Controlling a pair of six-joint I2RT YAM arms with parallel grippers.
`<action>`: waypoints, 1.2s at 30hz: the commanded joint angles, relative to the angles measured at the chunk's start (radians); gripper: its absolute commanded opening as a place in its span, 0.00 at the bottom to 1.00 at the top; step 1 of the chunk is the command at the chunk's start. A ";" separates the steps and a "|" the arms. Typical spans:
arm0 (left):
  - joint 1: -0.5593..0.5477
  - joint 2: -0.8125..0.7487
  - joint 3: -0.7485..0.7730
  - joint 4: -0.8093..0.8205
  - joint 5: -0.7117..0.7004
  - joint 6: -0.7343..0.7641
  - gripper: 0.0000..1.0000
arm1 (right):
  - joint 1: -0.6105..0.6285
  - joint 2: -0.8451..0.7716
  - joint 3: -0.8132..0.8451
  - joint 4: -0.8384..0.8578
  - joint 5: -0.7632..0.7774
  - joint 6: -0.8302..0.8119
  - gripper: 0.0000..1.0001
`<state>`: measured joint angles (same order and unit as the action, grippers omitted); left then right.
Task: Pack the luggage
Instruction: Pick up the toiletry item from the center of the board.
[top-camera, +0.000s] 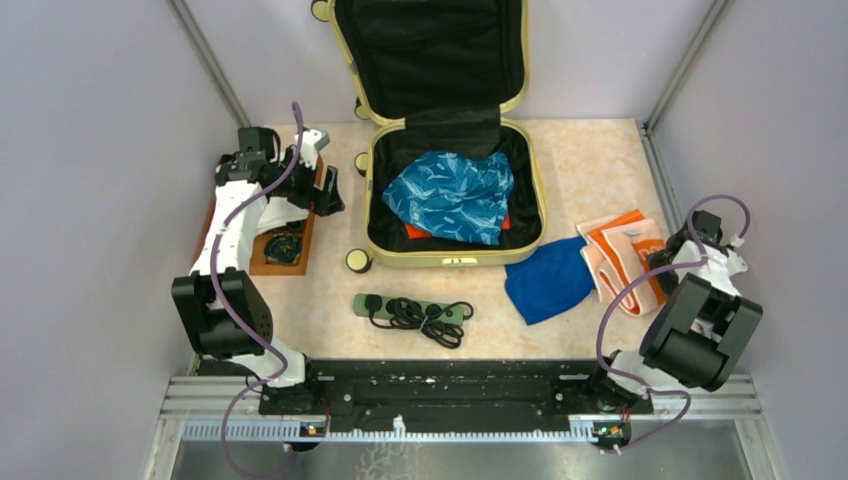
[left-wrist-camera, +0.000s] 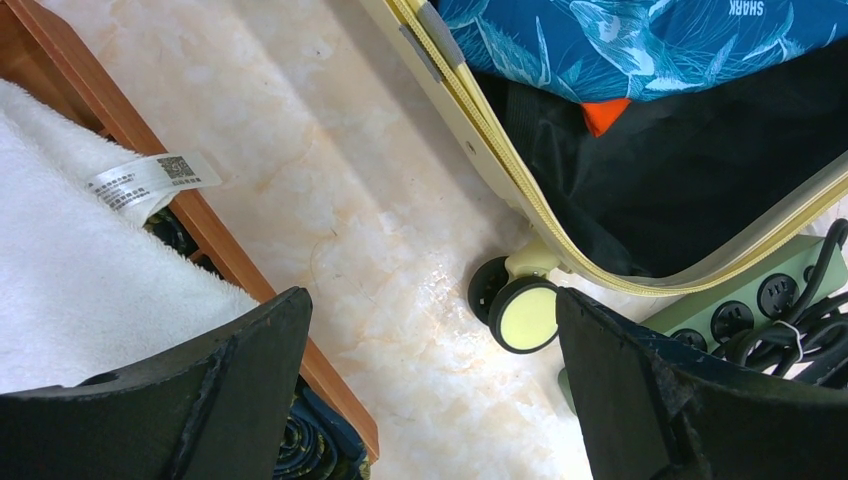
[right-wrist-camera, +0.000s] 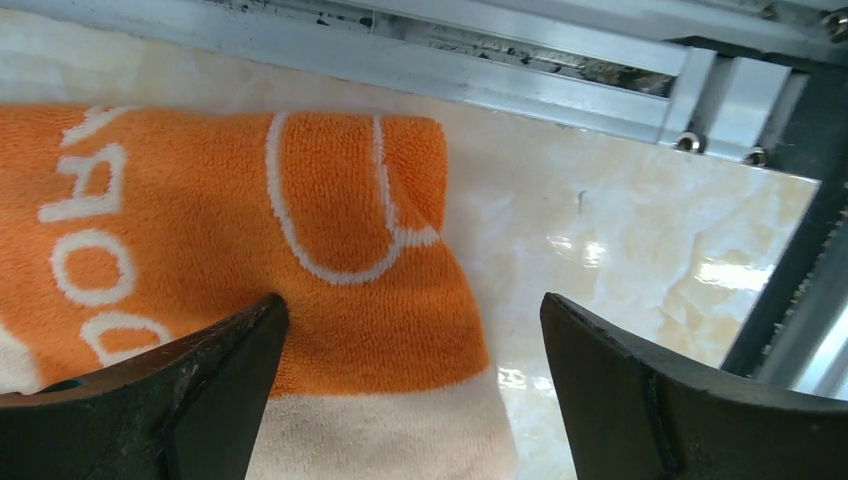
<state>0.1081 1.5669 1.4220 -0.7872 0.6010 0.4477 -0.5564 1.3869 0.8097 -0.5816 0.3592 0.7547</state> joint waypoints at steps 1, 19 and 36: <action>-0.003 0.002 0.018 0.004 -0.005 0.013 0.98 | -0.007 0.063 0.027 0.072 -0.051 0.014 0.97; -0.003 -0.009 0.015 0.000 -0.030 0.017 0.98 | -0.007 0.252 -0.055 0.253 -0.087 0.023 0.54; -0.004 -0.027 0.008 0.003 -0.011 0.007 0.98 | 0.113 -0.041 0.167 0.151 -0.109 0.037 0.00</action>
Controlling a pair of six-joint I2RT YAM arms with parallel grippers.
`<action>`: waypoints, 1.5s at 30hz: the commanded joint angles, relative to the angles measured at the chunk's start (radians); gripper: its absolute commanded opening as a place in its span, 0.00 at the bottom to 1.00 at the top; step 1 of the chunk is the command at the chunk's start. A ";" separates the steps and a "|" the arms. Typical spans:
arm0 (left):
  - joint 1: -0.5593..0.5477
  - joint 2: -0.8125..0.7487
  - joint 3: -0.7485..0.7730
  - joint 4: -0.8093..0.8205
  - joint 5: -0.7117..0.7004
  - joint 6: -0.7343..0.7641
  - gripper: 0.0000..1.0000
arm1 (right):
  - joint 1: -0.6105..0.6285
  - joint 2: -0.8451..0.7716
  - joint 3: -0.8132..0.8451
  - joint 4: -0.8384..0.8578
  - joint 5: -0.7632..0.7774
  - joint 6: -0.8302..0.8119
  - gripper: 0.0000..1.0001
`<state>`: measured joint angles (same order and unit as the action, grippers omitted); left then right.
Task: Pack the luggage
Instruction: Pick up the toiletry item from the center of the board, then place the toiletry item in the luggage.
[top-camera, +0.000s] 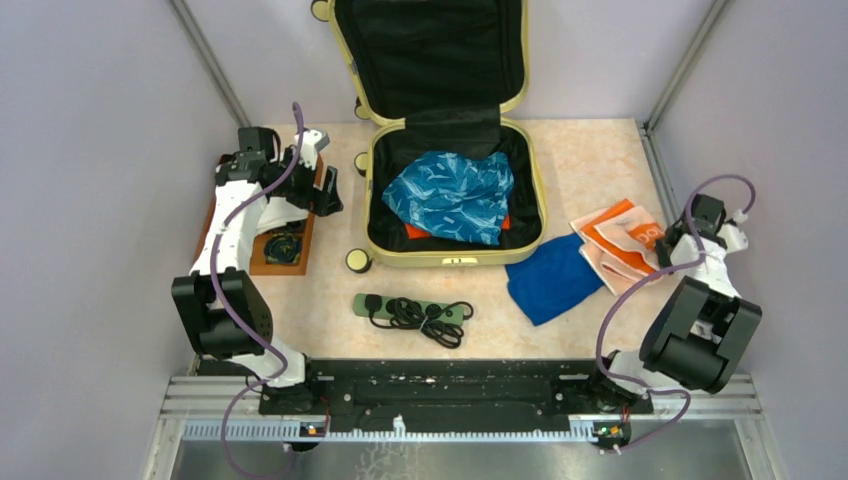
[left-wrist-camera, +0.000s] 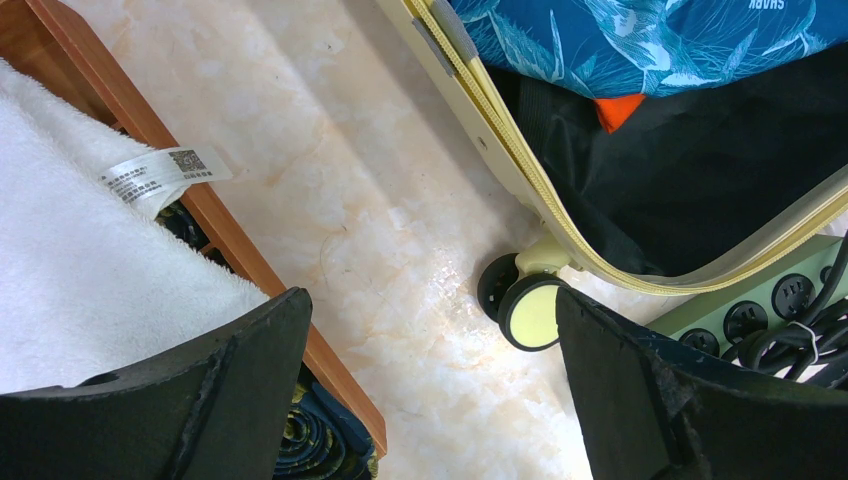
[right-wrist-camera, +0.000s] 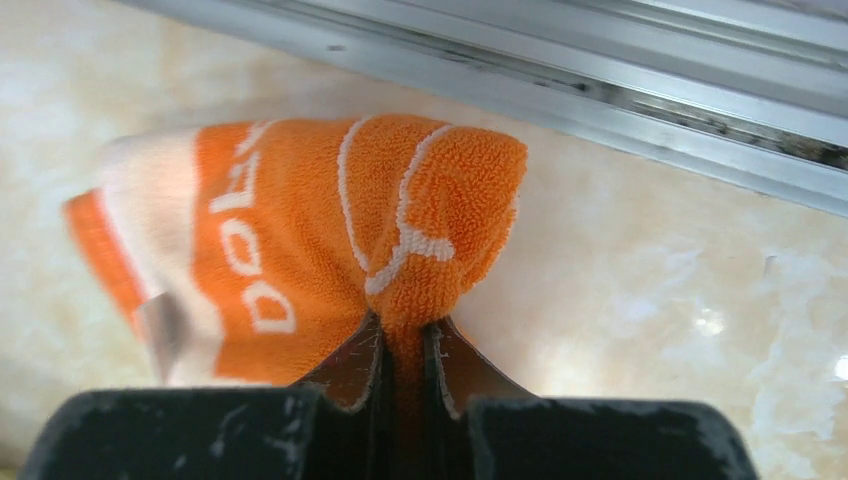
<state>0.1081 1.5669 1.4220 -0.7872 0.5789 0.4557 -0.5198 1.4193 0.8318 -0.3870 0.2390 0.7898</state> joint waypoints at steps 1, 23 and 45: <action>-0.002 -0.031 0.004 0.003 0.010 0.002 0.98 | 0.104 -0.073 0.186 -0.068 0.023 -0.002 0.00; 0.000 -0.050 -0.025 0.031 -0.101 -0.019 0.98 | 0.700 0.002 0.866 -0.260 0.169 -0.249 0.00; 0.024 -0.064 0.018 0.021 -0.154 -0.067 0.98 | 1.055 0.577 1.045 -0.070 -0.408 -0.045 0.00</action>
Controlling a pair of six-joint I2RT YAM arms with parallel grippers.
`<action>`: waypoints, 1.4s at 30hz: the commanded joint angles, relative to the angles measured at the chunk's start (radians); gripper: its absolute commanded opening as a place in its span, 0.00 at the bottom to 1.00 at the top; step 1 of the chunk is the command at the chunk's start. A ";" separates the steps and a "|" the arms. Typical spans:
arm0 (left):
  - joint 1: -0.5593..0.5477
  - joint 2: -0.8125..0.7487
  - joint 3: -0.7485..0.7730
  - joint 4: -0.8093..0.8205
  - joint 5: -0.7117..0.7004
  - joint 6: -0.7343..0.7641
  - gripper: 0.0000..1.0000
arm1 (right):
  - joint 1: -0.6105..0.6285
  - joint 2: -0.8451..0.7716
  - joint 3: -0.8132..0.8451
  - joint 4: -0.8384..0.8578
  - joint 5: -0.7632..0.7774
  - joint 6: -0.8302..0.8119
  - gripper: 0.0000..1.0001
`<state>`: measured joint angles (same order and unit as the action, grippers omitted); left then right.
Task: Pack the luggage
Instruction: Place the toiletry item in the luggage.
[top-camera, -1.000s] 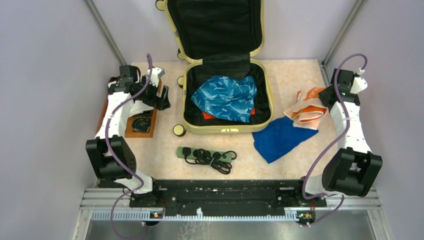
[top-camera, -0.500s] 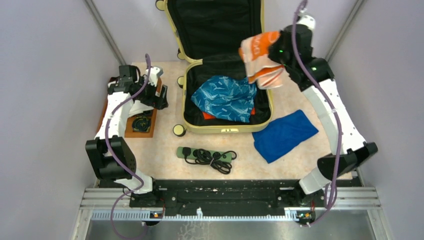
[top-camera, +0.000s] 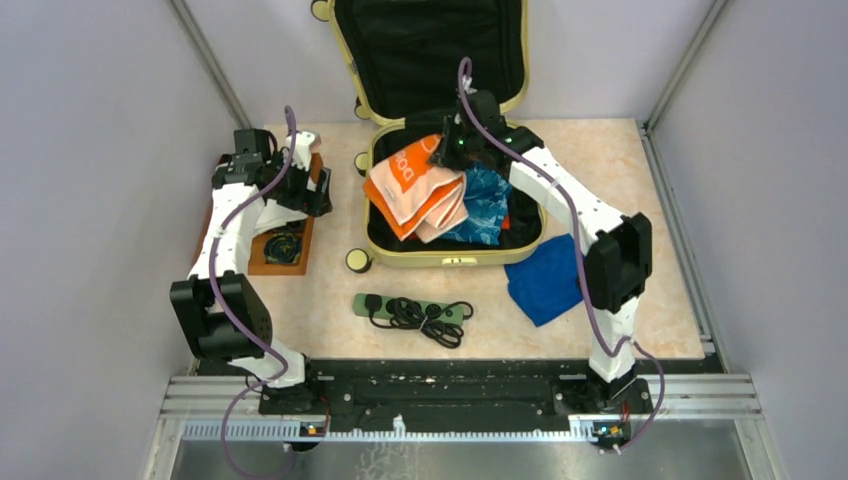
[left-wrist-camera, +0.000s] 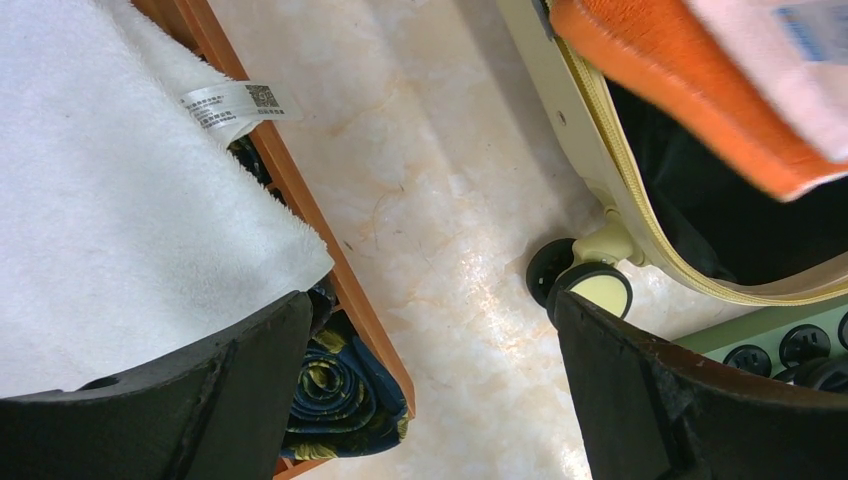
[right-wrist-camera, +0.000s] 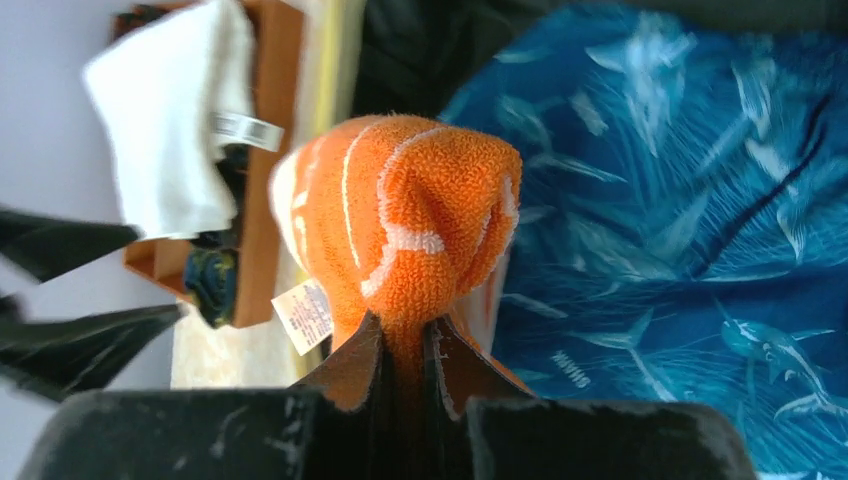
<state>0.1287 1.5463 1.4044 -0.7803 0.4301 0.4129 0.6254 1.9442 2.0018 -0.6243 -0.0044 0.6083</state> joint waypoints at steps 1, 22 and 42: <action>0.003 -0.046 0.034 0.014 -0.005 -0.023 0.98 | -0.090 0.060 -0.147 0.177 -0.153 0.129 0.00; 0.005 -0.053 0.034 0.052 -0.026 -0.076 0.98 | 0.230 0.048 0.290 -0.017 -0.005 -0.110 0.00; 0.003 -0.053 0.060 0.030 -0.035 -0.074 0.98 | -0.051 -0.073 -0.494 0.371 0.127 0.156 0.00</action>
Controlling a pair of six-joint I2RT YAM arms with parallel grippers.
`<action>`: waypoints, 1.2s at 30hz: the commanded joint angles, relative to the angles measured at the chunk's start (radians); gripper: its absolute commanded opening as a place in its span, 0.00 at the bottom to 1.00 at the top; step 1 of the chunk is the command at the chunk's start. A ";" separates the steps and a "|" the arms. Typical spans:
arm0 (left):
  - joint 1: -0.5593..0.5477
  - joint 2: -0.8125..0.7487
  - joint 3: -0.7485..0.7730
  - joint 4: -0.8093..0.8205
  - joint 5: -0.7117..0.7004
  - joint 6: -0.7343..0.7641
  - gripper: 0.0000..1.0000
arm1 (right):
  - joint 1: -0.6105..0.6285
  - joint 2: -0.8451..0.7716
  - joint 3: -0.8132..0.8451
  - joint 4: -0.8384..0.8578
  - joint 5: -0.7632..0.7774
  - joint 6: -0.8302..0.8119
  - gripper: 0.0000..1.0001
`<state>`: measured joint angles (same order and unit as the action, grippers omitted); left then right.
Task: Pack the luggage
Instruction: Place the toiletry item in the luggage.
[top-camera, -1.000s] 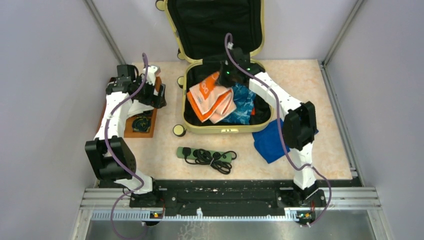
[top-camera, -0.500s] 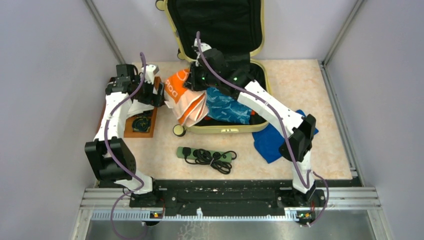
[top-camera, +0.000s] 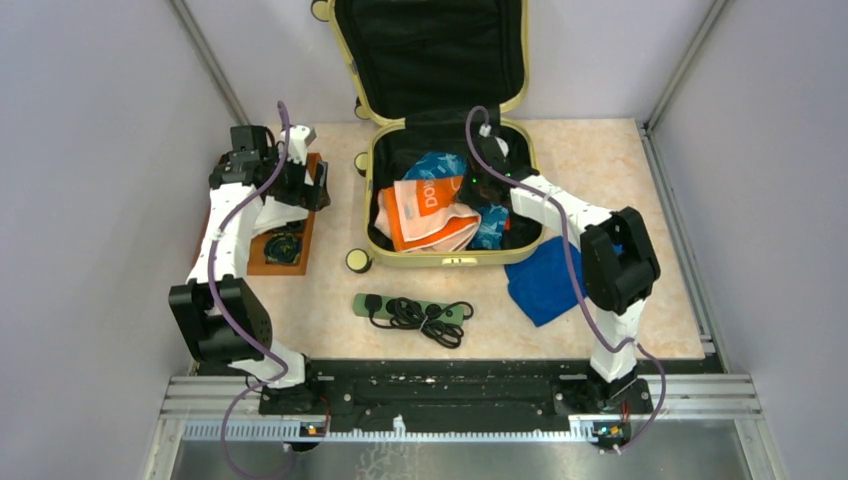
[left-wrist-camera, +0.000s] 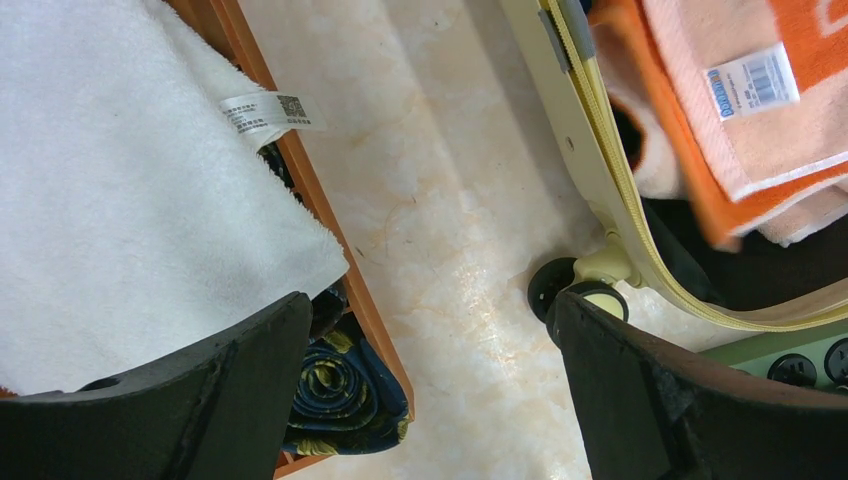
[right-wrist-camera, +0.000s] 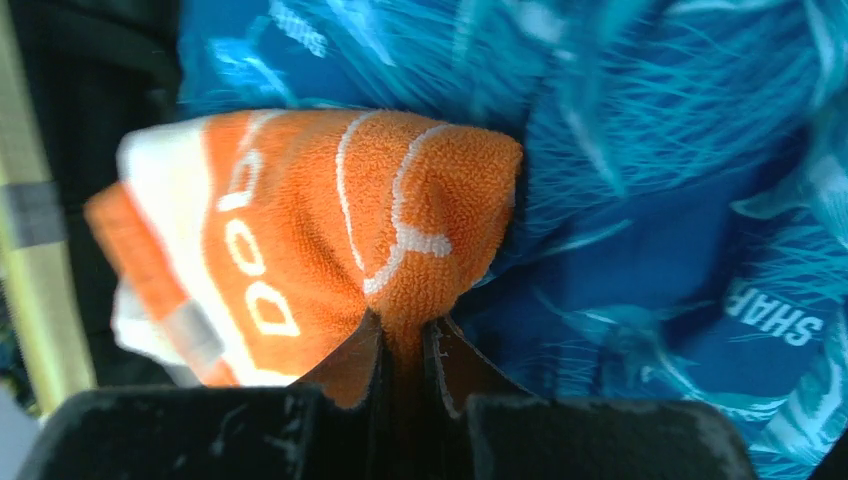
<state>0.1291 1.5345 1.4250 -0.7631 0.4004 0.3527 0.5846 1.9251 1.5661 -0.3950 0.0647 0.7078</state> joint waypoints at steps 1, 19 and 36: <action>0.004 -0.040 0.041 0.011 -0.005 -0.012 0.98 | -0.016 -0.050 -0.071 0.156 0.063 0.059 0.00; 0.004 -0.027 0.032 0.023 0.032 -0.022 0.98 | -0.032 -0.044 -0.123 0.324 0.154 0.080 0.00; 0.004 -0.040 0.009 0.035 0.013 -0.013 0.98 | -0.094 -0.034 0.253 -0.170 -0.208 -0.198 0.56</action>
<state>0.1291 1.5333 1.4303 -0.7601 0.4149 0.3569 0.4919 1.9068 1.7107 -0.4564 0.0113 0.6018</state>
